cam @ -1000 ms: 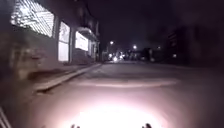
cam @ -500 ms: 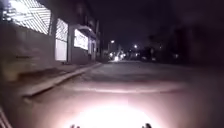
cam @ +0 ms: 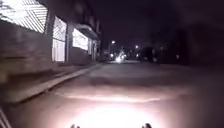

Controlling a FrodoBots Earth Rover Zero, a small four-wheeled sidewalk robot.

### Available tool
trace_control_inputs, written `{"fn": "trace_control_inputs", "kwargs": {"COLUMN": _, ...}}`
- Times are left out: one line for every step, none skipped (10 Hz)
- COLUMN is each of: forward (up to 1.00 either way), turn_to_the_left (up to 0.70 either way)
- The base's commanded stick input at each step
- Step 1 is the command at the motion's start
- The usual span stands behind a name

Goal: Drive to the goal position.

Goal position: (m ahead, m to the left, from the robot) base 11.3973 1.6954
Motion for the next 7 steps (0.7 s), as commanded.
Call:
{"fn": "trace_control_inputs", "kwargs": {"forward": 0.70, "turn_to_the_left": 0.00}}
{"fn": "trace_control_inputs", "kwargs": {"forward": 0.70, "turn_to_the_left": 0.00}}
{"fn": "trace_control_inputs", "kwargs": {"forward": 0.70, "turn_to_the_left": 0.00}}
{"fn": "trace_control_inputs", "kwargs": {"forward": 0.70, "turn_to_the_left": 0.00}}
{"fn": "trace_control_inputs", "kwargs": {"forward": 0.70, "turn_to_the_left": 0.00}}
{"fn": "trace_control_inputs", "kwargs": {"forward": 0.70, "turn_to_the_left": 0.00}}
{"fn": "trace_control_inputs", "kwargs": {"forward": 0.70, "turn_to_the_left": 0.00}}
